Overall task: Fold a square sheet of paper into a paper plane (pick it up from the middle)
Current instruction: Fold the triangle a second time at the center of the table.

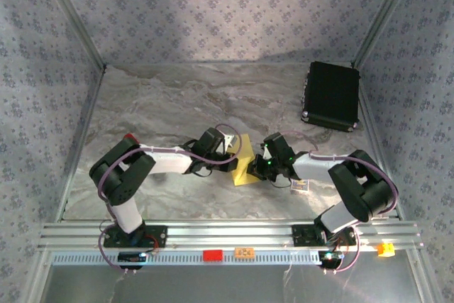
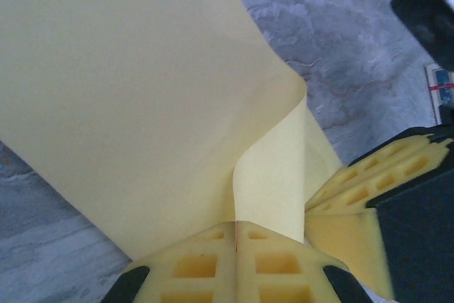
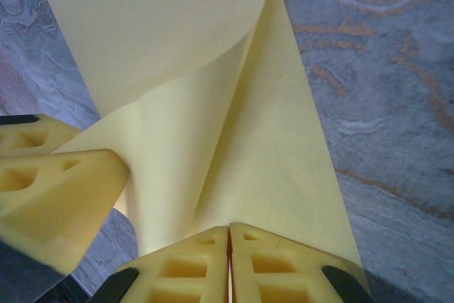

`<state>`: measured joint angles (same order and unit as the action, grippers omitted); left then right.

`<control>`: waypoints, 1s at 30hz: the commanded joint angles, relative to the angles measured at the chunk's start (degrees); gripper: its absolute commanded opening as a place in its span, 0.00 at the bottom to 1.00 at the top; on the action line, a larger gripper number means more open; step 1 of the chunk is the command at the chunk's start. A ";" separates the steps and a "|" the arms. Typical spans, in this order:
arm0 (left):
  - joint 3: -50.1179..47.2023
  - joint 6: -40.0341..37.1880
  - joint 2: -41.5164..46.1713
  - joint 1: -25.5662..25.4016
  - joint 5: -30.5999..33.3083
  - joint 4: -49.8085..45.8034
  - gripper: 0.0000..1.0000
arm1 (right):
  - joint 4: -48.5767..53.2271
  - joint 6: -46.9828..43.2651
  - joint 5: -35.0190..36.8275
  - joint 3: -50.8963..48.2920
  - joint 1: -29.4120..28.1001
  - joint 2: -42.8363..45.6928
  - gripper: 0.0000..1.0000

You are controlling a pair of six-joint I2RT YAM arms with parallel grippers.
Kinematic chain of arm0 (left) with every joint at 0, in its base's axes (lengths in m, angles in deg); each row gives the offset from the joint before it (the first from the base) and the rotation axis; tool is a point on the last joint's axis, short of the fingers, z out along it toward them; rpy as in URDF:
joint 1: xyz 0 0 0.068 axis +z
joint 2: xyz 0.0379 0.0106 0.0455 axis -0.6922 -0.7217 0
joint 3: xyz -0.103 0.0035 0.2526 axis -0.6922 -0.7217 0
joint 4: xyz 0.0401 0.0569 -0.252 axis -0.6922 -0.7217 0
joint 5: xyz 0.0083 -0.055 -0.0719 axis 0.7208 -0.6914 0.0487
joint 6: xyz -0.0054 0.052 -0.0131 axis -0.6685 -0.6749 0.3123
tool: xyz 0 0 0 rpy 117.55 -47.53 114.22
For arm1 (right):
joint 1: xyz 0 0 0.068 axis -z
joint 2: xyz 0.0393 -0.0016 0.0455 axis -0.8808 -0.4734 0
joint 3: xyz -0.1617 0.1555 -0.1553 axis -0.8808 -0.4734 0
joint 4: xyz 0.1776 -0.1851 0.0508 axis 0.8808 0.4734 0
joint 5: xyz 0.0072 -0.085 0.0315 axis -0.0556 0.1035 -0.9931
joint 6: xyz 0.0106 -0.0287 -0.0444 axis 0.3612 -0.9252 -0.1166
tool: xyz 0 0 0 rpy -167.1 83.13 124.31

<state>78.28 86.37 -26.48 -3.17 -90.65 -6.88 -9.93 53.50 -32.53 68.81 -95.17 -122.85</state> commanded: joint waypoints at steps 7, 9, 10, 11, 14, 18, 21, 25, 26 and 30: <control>-0.04 -0.85 1.12 -0.11 0.08 -1.53 0.01 | 4.04 0.53 2.27 -0.22 -0.28 -0.82 0.11; 0.02 -0.97 1.02 -0.11 0.38 -1.77 0.01 | 4.08 0.57 2.20 -0.16 -0.24 -0.76 0.11; 0.03 -0.95 1.04 -0.13 0.50 -1.85 0.02 | 4.06 0.53 2.23 -0.21 -0.28 -0.83 0.11; 0.06 -1.00 0.95 -0.17 0.67 -2.02 0.01 | 4.08 0.57 2.27 -0.15 -0.26 -0.86 0.11; 0.14 -1.08 0.63 -0.13 0.76 -2.12 0.01 | 4.01 0.44 2.27 -0.22 -0.31 -0.73 0.11; 0.38 -1.40 -0.11 -0.12 0.97 -2.05 0.01 | 3.93 0.47 2.28 -0.24 -0.16 -0.72 0.11; 0.51 -1.79 -0.45 -0.10 1.36 -1.90 0.02 | 3.86 0.46 2.27 -0.31 -0.18 -0.65 0.11; 0.86 -2.43 -0.76 -0.11 1.83 -1.80 0.01 | 3.90 0.43 2.26 -0.40 -0.20 -0.65 0.11; 1.00 -2.56 -0.80 -0.10 1.77 -1.62 0.01 | 3.90 0.43 2.19 -0.44 -0.15 -0.74 0.11; 1.23 -2.96 -1.23 -0.14 1.87 -1.38 0.01 | 3.75 0.43 2.19 -0.40 -0.15 -0.65 0.11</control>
<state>78.30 84.82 -26.61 -3.17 -89.30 -8.41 -9.91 53.50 -32.51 68.81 -95.17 -122.85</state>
